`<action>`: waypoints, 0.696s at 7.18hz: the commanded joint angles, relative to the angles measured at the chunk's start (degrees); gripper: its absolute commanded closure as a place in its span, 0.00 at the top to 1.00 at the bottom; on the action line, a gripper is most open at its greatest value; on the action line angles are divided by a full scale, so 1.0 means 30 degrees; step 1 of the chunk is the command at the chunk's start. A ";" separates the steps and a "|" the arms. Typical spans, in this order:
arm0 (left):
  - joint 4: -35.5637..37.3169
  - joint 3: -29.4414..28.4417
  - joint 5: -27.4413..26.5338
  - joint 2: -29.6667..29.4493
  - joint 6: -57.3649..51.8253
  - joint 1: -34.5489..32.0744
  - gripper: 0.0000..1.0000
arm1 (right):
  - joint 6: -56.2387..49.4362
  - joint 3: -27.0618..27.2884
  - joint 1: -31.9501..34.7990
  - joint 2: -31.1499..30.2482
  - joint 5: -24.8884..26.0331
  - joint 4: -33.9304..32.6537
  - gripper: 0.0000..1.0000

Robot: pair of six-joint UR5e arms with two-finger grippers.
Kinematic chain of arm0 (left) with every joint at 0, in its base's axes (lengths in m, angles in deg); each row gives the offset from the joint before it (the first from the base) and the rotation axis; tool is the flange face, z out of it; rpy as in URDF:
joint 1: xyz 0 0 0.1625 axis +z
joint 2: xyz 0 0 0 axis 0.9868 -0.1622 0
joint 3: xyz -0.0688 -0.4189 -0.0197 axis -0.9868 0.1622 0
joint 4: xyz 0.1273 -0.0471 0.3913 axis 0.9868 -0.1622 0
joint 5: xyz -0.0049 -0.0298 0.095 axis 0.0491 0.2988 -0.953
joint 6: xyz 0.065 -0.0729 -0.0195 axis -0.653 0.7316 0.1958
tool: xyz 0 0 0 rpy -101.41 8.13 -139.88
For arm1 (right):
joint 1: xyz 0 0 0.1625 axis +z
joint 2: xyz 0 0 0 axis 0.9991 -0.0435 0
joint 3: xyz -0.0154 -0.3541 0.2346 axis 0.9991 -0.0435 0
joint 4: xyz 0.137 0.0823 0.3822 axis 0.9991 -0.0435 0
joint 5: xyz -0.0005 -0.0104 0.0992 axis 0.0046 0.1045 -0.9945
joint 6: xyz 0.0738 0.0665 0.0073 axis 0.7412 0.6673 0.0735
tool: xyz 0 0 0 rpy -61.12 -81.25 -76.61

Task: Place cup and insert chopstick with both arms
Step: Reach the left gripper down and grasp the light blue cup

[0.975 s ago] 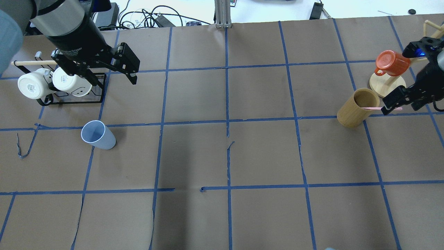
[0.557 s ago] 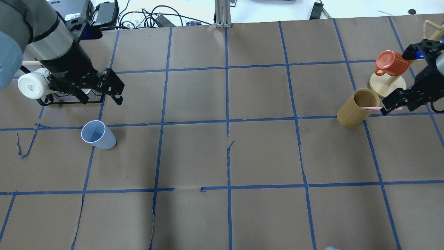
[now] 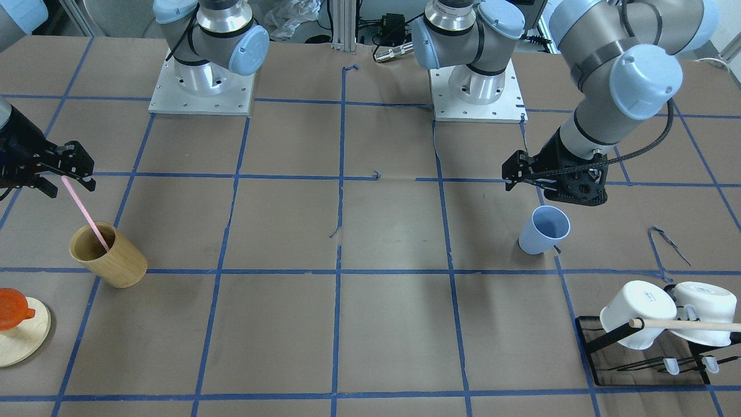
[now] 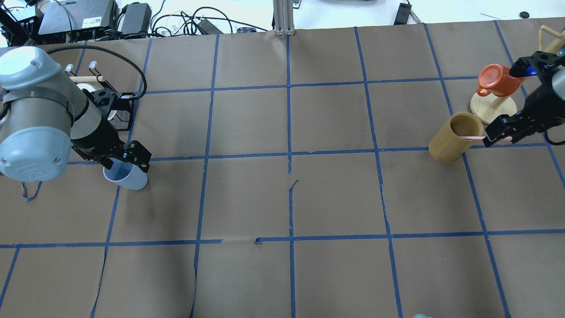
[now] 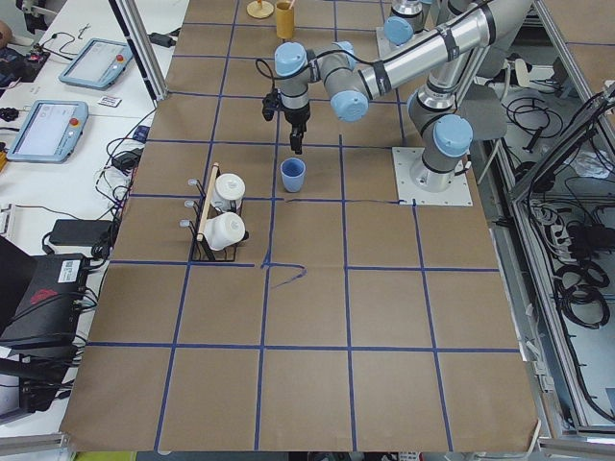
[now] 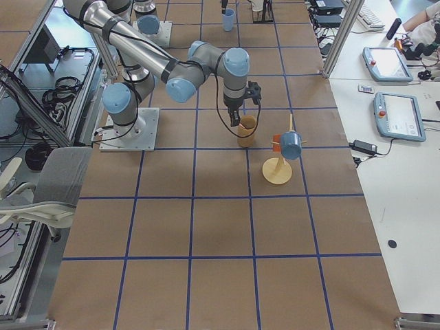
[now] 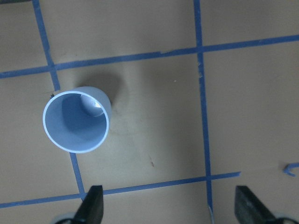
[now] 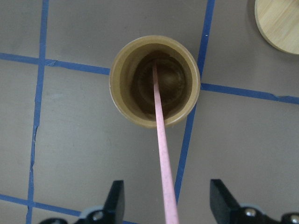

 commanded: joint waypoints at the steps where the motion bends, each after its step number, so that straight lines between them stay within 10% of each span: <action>1: 0.1544 0.0648 -0.0001 -0.0700 -0.0210 0.0183 1.00 | -0.0014 -0.0076 0.0000 -0.0007 -0.0046 -0.0006 0.35; 3: 0.1661 0.0648 -0.0001 -0.1112 -0.0210 0.0183 0.81 | -0.0159 -0.0191 0.0000 -0.0035 0.0305 0.0258 0.21; 5: 0.1691 0.0648 -0.0001 -0.1289 -0.0355 0.0183 0.37 | -0.0189 -0.0193 0.0000 -0.0036 0.0189 0.0287 0.08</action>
